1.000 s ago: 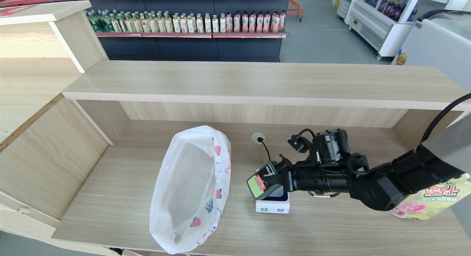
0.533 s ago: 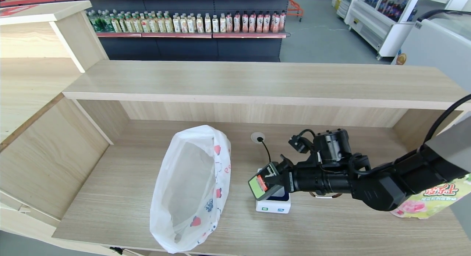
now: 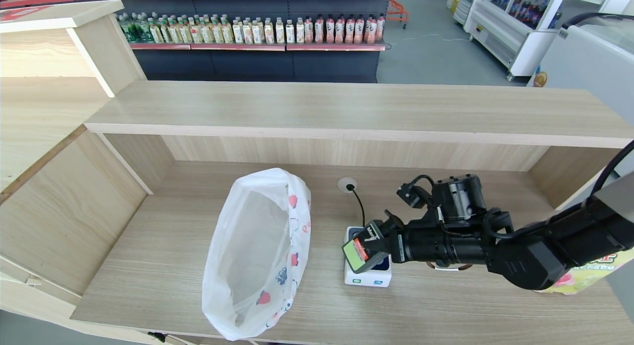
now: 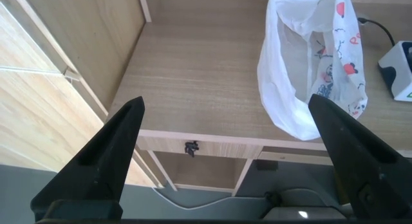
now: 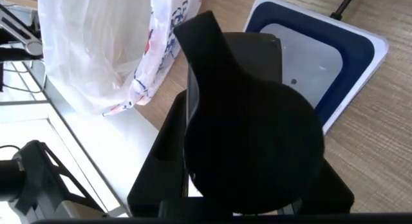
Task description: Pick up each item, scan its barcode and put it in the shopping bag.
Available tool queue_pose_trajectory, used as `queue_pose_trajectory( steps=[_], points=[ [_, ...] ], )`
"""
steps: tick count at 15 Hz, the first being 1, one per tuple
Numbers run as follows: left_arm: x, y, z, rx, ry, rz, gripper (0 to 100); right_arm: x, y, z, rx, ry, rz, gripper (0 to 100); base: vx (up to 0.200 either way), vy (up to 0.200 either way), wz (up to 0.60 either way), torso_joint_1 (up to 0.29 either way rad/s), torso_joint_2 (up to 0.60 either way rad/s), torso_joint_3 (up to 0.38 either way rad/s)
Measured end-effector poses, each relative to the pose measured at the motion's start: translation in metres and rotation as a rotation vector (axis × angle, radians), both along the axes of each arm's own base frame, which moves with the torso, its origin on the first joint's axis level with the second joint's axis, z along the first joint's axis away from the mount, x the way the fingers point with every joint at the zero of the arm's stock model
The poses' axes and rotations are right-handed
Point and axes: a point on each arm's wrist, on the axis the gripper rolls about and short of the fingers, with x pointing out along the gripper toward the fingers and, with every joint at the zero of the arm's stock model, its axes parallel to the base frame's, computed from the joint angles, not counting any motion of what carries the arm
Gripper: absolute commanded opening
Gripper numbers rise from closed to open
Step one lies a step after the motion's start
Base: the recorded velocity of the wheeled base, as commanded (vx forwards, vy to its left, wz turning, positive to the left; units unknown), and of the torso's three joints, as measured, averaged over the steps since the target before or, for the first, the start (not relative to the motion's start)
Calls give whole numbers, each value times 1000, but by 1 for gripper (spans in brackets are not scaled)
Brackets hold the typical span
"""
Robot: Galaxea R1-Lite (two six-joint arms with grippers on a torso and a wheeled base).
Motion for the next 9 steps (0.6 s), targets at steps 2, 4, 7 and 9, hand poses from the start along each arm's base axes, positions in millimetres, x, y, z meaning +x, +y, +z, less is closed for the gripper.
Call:
queue_pose_trajectory(
  steps=[2, 4, 7, 9],
  points=[
    [0, 0, 0, 0, 0, 0, 100, -2, -1, 8, 18, -18, -1, 0, 0, 0, 0, 0, 0, 0],
    [0, 0, 0, -1, 0, 0, 100, -6, -7, 24, 47, -54, -9, 0, 0, 0, 0, 0, 0, 0],
    [0, 0, 0, -2, 0, 0, 100, -22, -31, 65, 72, -201, -22, 0, -200, 0, 0, 10, 6, -2],
    [0, 0, 0, -1, 0, 1, 100, -37, -54, 73, -4, -307, -40, 0, -100, 0, 0, 4, 1, 1]
  ],
)
